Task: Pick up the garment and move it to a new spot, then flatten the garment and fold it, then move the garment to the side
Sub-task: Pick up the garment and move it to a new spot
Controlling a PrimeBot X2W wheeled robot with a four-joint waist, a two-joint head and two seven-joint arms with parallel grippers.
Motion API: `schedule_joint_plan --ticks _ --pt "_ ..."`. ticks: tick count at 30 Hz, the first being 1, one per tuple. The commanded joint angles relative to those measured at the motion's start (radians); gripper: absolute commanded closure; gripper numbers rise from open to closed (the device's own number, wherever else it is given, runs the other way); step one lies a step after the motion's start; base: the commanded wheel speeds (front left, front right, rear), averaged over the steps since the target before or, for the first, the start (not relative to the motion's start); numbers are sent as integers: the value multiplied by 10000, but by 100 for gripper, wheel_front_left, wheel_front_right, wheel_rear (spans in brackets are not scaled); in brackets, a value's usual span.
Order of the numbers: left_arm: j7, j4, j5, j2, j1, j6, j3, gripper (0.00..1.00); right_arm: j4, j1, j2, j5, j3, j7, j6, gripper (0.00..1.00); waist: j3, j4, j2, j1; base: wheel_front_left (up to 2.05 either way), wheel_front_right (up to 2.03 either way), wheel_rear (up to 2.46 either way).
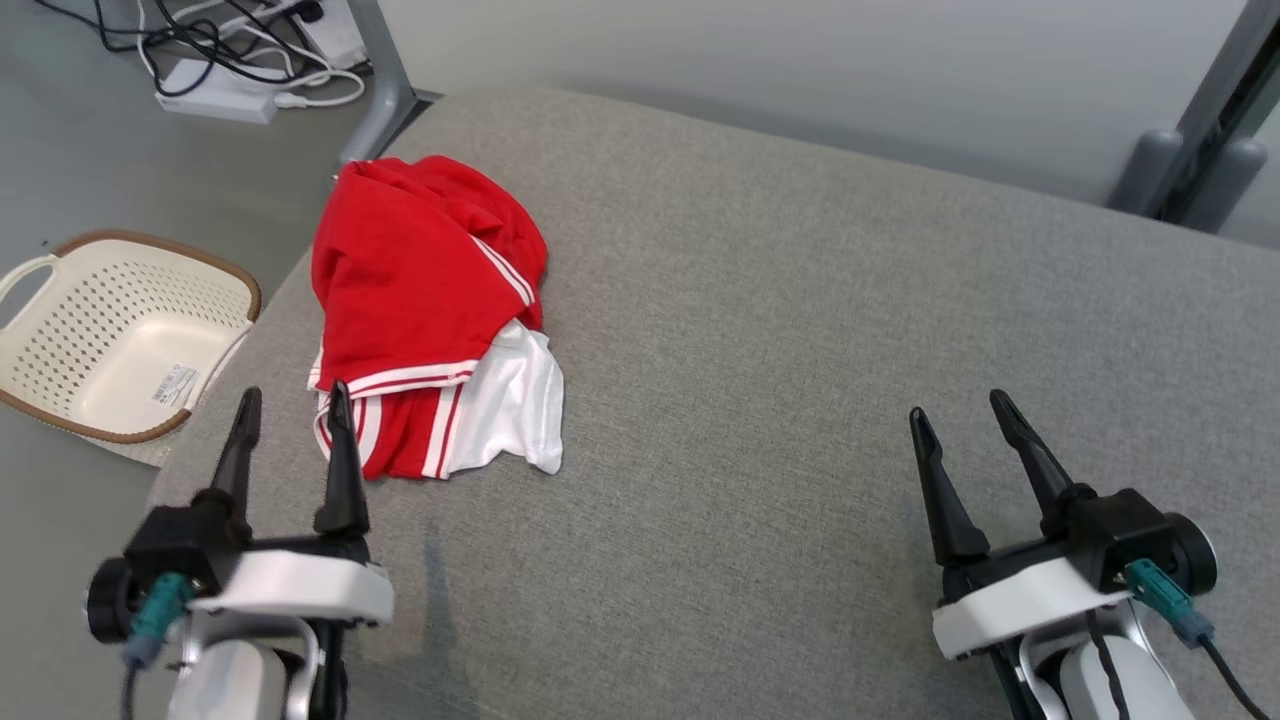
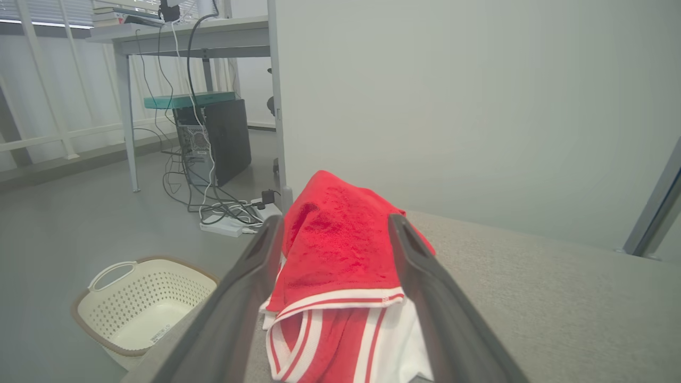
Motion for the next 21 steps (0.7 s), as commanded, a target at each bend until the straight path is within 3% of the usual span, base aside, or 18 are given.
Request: schedule_joint_plan --ticks 1,6,13,21 --pt "-5 288 45 216 -505 -209 234 0 -137 -237 -91 -182 1 -47 18 0 785 -377 0 0 0 0 0" --pt "244 1926 -433 869 -2455 -800 772 0 -511 -641 -101 -552 -93 -1 12 0 1695 -742 0 0 0 0 0" --pt "2028 3899 -1113 1935 -4826 -1603 965 0 -815 -1003 -181 -935 3 134 11 0 2477 -1077 0 0 0 0 0" --pt "3890 5568 -1566 2908 -6763 -2028 481 0 -976 -1192 -156 -1086 52 128 11 0 3060 -1404 0 0 0 0 0"
